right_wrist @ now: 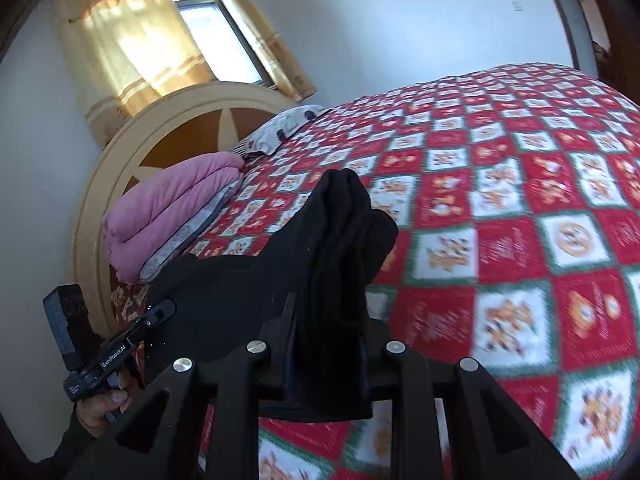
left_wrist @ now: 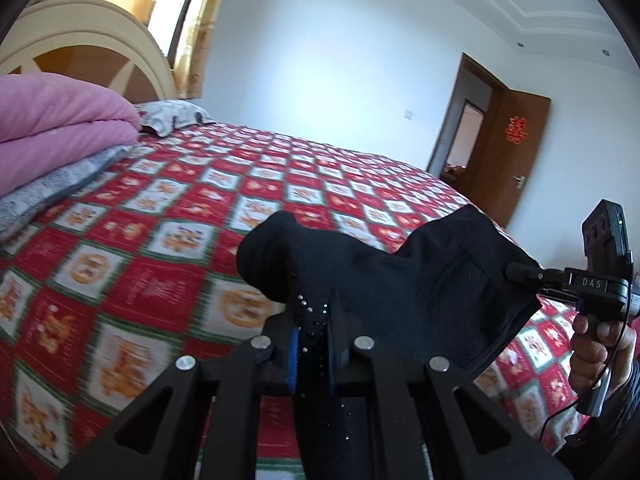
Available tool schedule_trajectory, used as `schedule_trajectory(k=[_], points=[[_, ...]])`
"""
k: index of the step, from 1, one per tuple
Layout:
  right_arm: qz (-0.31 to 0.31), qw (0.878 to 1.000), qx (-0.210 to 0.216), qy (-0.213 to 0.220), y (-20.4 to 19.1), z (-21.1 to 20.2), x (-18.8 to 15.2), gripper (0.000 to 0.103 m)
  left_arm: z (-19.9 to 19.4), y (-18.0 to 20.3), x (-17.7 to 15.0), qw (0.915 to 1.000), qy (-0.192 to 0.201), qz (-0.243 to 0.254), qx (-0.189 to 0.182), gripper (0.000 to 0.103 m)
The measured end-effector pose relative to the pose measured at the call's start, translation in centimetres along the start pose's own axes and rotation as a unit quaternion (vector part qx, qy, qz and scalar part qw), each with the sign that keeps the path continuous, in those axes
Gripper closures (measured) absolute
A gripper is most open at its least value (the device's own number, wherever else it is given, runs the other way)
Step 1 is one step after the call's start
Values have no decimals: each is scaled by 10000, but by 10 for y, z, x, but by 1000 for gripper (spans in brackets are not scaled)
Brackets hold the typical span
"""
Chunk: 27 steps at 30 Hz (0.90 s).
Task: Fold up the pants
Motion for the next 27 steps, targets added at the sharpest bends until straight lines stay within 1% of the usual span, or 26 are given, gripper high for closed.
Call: schedule_trajectory(k=[4,7,12,14,17,20,23,27], points=[[-18,9999,148,-42,-15,30,4,79,3,-25,4,9997,65,-126,207,92],[-6,9998,182,-88,-21,50,5,79,5,-44,3,9991,50,-201,357,92],[136,9993,127,-324,-18,81,-5,79,16,-66,-13,9982,-180,-257,518,92],[170,9990,61,-403,-14,89,-11,79,21,-70,-22,9978,-294,-263,534,92],[197,9985,-67,-502,-7,96,-20,79,26,-72,-30,9975,-353,-192,578,92],[242,9978,-193,-590,2,103,-25,79,29,-72,-36,9971,-415,-67,629,87],[211,9968,-347,-682,6,109,-29,79,31,-71,-39,9969,-442,48,651,87],[211,9963,-416,-721,8,112,-33,78,31,-74,-40,9971,-446,-10,624,86]])
Point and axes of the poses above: each gripper's, at about its wrist camera, not at the fingertips, and z roughly the way its jaws point, y to its right, x to its top, the point moved 3 cm from there along z, roughly the way its jaws point, and after that the axes turned 13 degrees about y, right-handed, at the moved point
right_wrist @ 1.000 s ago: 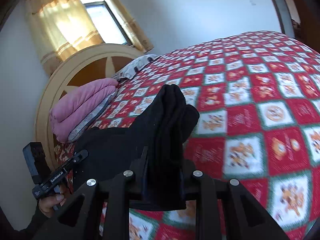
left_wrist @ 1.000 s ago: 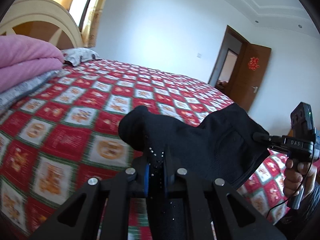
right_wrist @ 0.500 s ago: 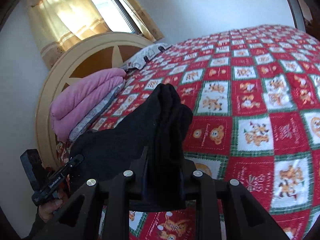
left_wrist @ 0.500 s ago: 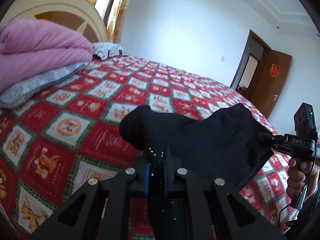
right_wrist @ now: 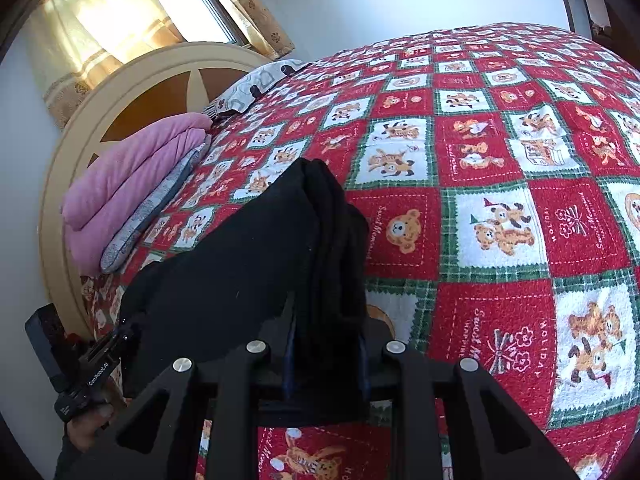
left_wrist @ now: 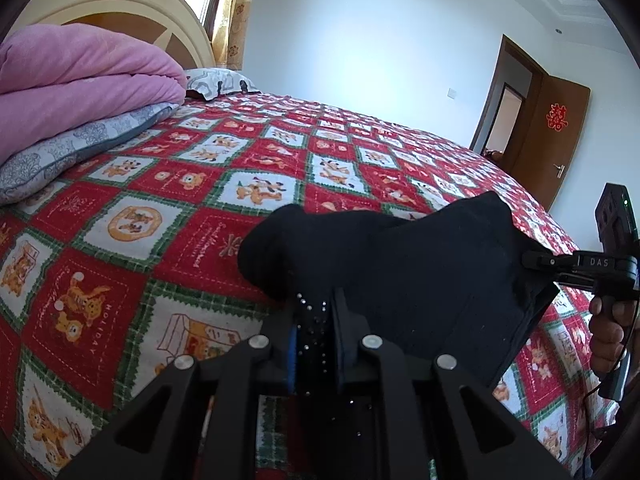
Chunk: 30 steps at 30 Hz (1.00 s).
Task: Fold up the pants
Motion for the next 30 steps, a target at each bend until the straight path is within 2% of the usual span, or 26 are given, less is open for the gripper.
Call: schedule_trajectory(k=[8,13,14,15,17,18,20,24,26,30], points=[[14,10000,-89,23,2,1,-1,79,1,4,-3,9998,3,208,77,80],[53,9998,-182,-18,6,7,-4,77,3,0,-6,9997,-7,193,160,68],[-2,9998,-208,-28,6,8,-5,76,3,-1,-6,9996,-9,186,192,63],[-86,9996,-249,-32,4,8,-6,76,3,-2,-6,9995,-13,192,250,53],[-306,9988,-395,-13,1,8,-7,70,3,-5,-7,9991,-22,178,388,40],[-365,9984,-442,-6,1,7,-7,68,4,-6,-8,9990,-37,160,425,36],[-455,9971,-607,-2,1,7,-7,55,4,-9,-9,9988,-51,116,464,32],[-484,9958,-780,-54,7,9,-7,50,4,-11,-10,9983,-53,136,566,24],[-496,9948,-882,-91,9,10,-8,43,4,-13,-12,9980,-54,103,620,21],[-503,9946,-907,-62,11,9,-6,42,0,-19,-12,9976,-98,35,684,14]])
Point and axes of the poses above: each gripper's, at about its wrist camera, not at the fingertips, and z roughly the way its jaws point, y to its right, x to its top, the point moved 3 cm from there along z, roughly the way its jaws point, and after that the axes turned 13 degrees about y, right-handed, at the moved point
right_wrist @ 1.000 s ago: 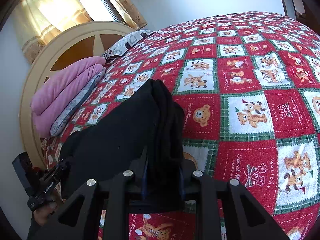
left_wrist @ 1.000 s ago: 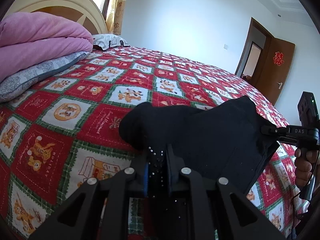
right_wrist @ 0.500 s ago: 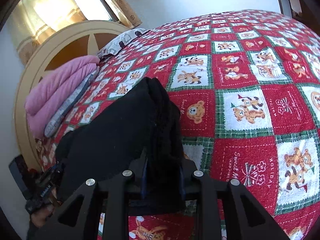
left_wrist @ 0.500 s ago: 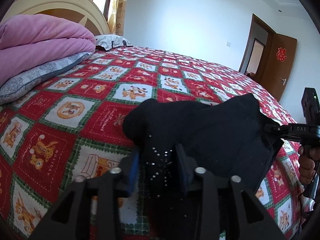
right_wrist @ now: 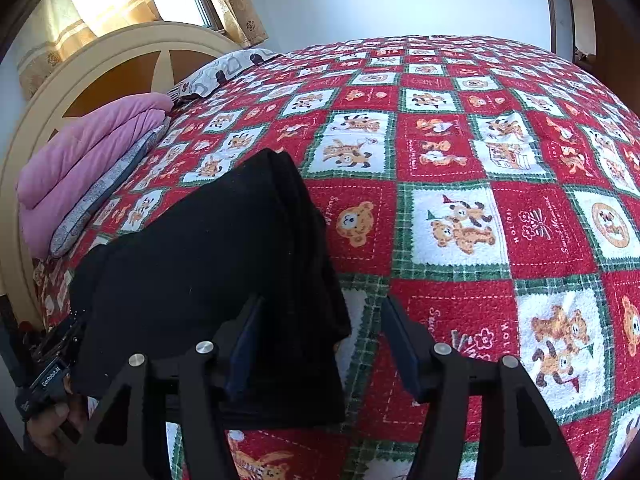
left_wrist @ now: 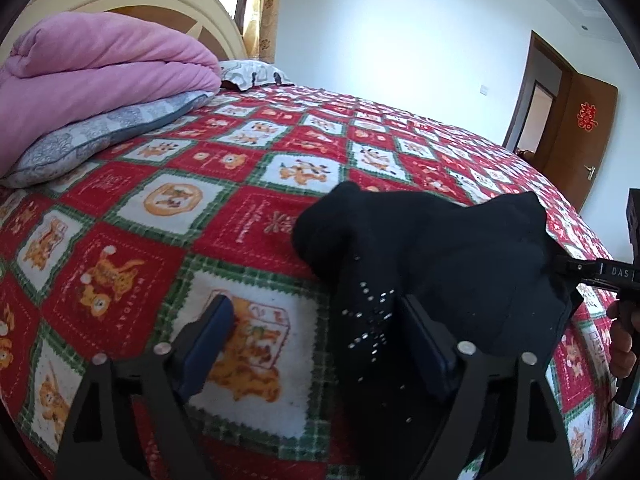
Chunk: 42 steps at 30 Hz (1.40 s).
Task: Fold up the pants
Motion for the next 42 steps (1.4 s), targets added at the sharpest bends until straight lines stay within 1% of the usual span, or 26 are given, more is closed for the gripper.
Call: schedule_trajectory(k=[2,5,8,10,13,16,19,25,27,29,32,37,39,42], points=[[-13,9999,-74,102,2,-5,1,42,-5,-1,2,9999,16,104,83,14],[60,9988,-256,418,9,-21,6,41,-12,-4,6,9995,41,194,262,13],[123,9965,-504,649,18,-42,9,41,-19,-11,5,9993,7,17,382,13],[168,9953,-562,769,24,-58,10,41,-25,-15,1,9986,-58,-119,513,13],[149,9945,-579,863,27,-83,7,41,-37,-15,0,9978,-12,-255,604,13],[67,9934,-603,973,23,-111,-2,41,-53,-10,3,9978,116,-339,562,13],[-67,9931,-541,1034,13,-137,-15,41,-72,1,9,9980,284,-277,494,13],[-360,9893,-478,1333,-10,-190,-38,40,-106,24,20,9977,584,-243,232,13],[-428,9883,-419,1403,-16,-201,-43,40,-115,30,23,9975,661,-199,157,13],[-555,9857,-469,1521,-22,-215,-48,40,-125,37,27,9969,769,-176,70,13],[-639,9822,-539,1684,-26,-231,-52,38,-139,45,32,9959,893,-124,-41,13],[-646,9790,-545,1854,-30,-248,-47,38,-158,54,41,9942,1077,3,-65,12],[-706,9770,-536,1938,-35,-254,-46,37,-165,58,44,9930,1181,47,-74,9],[-820,9743,-570,2018,-40,-260,-44,35,-174,63,48,9904,1377,91,-84,7]])
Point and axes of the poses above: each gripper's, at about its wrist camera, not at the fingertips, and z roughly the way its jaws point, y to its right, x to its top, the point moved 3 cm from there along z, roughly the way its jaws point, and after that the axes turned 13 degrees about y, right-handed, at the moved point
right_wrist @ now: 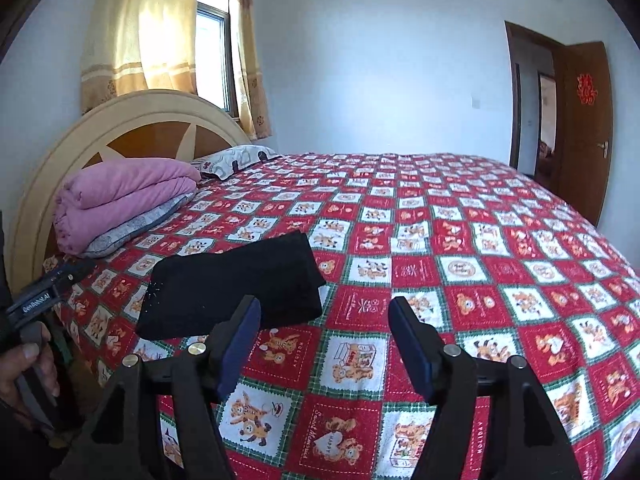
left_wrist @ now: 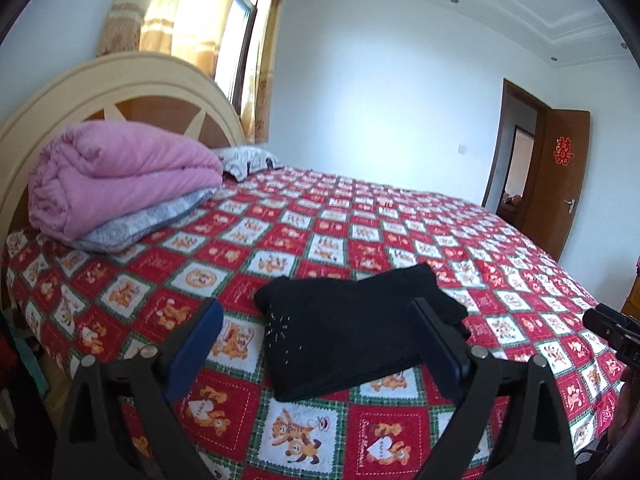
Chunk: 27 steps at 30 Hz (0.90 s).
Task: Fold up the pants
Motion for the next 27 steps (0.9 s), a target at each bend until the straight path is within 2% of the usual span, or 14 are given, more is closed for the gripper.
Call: schedule_trajectory(k=[20,27], points=[[-140,9993,-103,342,-3,-23,22,34,-11,17,1,9999,70,112,-80,7],[-137,9990,-120,413,-1,-27,26,34,-14,25,2,9995,122,276,-44,0]])
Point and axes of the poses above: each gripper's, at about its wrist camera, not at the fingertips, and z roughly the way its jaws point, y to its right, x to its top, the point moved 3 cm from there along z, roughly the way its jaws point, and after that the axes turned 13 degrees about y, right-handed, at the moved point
